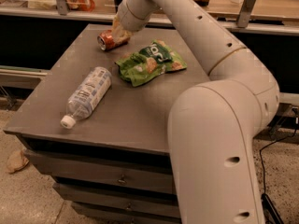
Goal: Pick coke can
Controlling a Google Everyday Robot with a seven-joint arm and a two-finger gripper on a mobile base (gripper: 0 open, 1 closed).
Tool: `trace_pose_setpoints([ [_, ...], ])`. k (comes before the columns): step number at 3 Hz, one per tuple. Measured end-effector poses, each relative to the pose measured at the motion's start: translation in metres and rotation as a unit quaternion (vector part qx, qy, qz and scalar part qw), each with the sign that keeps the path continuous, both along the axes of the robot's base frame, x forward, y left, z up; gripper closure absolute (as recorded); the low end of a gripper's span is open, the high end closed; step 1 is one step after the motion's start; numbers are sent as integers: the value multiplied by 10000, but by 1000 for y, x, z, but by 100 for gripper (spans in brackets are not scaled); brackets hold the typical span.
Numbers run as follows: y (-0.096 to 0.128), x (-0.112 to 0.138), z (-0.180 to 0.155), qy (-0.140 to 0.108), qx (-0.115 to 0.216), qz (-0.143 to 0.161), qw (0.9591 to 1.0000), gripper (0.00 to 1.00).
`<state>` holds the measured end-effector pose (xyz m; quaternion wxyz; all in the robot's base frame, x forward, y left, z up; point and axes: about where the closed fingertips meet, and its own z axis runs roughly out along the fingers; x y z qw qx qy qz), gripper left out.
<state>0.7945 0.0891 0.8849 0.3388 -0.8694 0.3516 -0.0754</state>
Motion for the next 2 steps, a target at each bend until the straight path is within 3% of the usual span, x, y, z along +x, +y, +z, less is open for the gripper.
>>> trace_pose_setpoints([
  [2, 3, 5, 1, -1, -126, -5, 9999, 55],
])
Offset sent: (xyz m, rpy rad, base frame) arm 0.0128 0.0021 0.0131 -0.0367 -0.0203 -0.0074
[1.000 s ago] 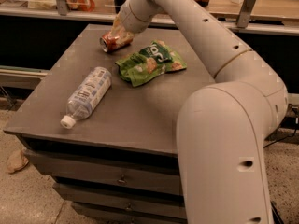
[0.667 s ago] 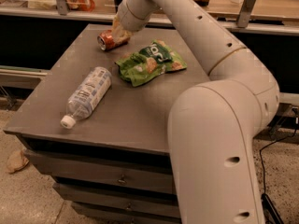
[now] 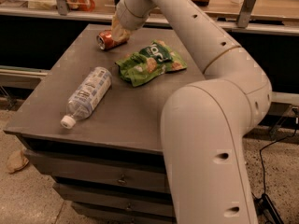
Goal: Pick coke can
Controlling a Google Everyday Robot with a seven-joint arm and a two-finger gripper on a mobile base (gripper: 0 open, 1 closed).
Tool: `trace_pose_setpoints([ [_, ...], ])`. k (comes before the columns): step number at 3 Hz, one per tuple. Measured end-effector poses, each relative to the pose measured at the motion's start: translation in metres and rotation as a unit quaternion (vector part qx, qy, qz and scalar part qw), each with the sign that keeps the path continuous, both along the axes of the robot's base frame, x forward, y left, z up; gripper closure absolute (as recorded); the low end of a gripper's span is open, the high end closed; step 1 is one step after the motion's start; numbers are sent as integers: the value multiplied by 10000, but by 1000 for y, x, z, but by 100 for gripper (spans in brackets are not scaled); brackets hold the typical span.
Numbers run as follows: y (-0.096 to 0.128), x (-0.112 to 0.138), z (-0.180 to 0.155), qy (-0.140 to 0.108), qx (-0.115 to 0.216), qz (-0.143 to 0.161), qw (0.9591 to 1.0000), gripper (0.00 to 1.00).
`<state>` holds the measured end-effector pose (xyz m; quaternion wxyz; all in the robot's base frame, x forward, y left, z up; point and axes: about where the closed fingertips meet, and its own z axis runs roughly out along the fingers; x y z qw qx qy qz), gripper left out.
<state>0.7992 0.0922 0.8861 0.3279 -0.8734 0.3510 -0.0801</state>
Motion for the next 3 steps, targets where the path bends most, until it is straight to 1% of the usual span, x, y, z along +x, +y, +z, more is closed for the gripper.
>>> trace_pose_setpoints([
  [1, 6, 9, -1, -59, -56, -16, 10000, 26],
  [2, 9, 17, -2, -104, -156, -104, 9998, 2],
  [3, 6, 26, -3, -163, -271, -265, 9991, 0],
])
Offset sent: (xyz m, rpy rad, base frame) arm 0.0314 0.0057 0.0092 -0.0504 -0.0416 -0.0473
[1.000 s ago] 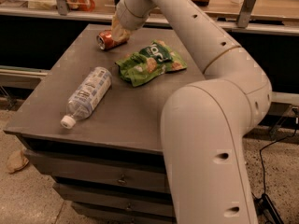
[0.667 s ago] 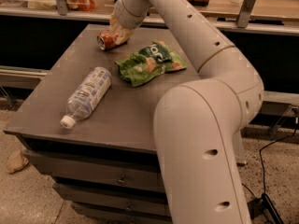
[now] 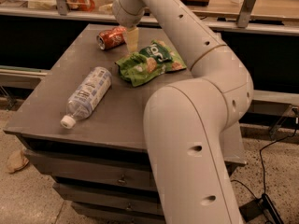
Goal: Pick coke can
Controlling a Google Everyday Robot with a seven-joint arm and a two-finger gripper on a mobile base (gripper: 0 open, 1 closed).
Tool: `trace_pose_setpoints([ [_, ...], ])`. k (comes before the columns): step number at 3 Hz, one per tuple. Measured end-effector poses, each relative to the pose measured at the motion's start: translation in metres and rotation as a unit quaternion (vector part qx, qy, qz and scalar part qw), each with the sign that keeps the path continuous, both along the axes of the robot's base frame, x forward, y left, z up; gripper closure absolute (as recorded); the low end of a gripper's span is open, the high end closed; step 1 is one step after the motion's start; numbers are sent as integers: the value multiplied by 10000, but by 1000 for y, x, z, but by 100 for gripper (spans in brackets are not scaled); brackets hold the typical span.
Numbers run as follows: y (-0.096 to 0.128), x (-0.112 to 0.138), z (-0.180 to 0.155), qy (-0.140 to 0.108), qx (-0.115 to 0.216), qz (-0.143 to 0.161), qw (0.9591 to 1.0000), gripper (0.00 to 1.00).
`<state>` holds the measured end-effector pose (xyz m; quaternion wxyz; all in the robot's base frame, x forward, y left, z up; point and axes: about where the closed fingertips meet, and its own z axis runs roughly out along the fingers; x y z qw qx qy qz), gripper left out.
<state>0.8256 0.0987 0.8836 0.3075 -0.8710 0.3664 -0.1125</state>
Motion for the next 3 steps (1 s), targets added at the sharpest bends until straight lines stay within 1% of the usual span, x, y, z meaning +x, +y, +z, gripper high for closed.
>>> trace_pose_setpoints([
  [1, -1, 6, -1, -36, -93, -113, 9999, 0],
  [2, 0, 13, -3, -61, -298, -175, 9994, 0],
  [3, 1, 15, -5, -55, -413, -188, 9990, 0],
])
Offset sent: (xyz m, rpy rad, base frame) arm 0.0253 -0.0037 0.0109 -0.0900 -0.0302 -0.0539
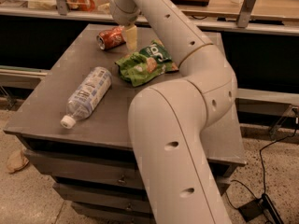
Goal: Pick coke can
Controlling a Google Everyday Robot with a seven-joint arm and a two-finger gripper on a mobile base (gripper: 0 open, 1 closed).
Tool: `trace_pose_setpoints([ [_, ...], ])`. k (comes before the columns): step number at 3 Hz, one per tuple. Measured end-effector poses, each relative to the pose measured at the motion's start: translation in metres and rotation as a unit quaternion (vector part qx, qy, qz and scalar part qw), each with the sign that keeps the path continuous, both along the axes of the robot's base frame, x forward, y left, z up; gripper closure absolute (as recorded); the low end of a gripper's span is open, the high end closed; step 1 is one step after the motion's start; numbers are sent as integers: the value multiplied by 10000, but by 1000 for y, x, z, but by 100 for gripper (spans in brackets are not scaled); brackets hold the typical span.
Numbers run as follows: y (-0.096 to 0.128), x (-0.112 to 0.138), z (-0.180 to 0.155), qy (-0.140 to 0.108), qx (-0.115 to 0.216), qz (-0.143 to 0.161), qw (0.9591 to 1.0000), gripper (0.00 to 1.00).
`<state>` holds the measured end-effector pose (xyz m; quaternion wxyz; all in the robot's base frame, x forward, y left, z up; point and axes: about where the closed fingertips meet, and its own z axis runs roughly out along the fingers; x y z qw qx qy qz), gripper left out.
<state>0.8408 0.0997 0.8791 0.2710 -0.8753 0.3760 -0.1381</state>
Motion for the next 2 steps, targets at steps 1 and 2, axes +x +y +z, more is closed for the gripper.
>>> trace_pose_setpoints([
  [1, 0, 1, -4, 69, -162, -10, 9998, 0],
  [2, -1, -1, -7, 145, -286, 0, 9995, 0],
])
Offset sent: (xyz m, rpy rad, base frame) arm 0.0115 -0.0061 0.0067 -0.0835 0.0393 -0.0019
